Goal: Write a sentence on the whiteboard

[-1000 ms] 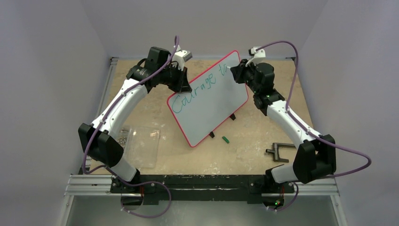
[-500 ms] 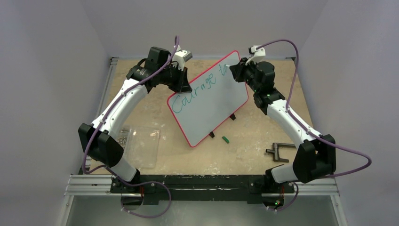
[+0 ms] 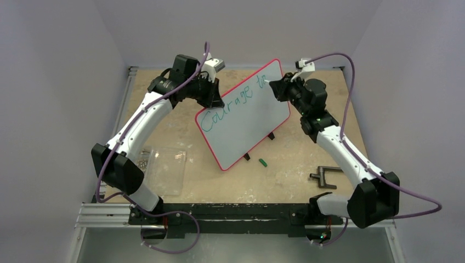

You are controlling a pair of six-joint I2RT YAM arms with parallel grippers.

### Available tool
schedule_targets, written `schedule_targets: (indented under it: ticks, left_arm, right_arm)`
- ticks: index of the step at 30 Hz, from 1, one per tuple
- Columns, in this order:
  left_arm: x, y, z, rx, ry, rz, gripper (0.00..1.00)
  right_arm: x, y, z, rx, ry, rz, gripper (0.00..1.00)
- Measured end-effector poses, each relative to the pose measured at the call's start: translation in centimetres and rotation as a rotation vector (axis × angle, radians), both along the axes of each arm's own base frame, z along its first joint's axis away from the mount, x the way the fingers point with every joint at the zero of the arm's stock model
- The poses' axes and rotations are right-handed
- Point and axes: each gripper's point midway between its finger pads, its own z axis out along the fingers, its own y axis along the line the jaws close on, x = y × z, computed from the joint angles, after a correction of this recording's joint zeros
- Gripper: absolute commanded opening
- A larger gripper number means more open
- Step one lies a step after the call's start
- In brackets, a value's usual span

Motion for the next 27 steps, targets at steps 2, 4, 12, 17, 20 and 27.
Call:
schedule_targets:
  ticks: [2, 4, 12, 17, 20, 27]
  left_arm:
    - [0.0, 0.0, 0.0, 0.000, 0.000, 0.000, 0.00]
    - [0.0, 0.0, 0.0, 0.000, -0.001, 0.000, 0.00]
    - [-0.1, -0.1, 0.1, -0.001, -0.003, -0.003, 0.00]
    - [-0.1, -0.1, 0.1, -0.001, -0.003, -0.003, 0.00]
    - [-0.1, -0.1, 0.1, -0.002, -0.003, -0.002, 0.00]
    - [-0.1, -0.1, 0.2, -0.004, 0.001, 0.001, 0.00]
  right_arm:
    - [-1.1, -0.3, 0.7, 0.008, -0.013, 0.000, 0.00]
    - [-2.0, -0.6, 1.6, 0.016, -0.034, 0.000, 0.00]
    - [-5.0, -0.2, 1.4, 0.034, -0.040, 0.073, 0.00]
    - [-6.5, 0.9, -0.5, 0.036, 0.005, 0.159, 0.00]
    - [-7.3, 1.8, -1.2, 0.035, 0.023, 0.205, 0.00]
    - [-10.8, 6.7, -2.7, 0.003, 0.043, 0.357, 0.00]
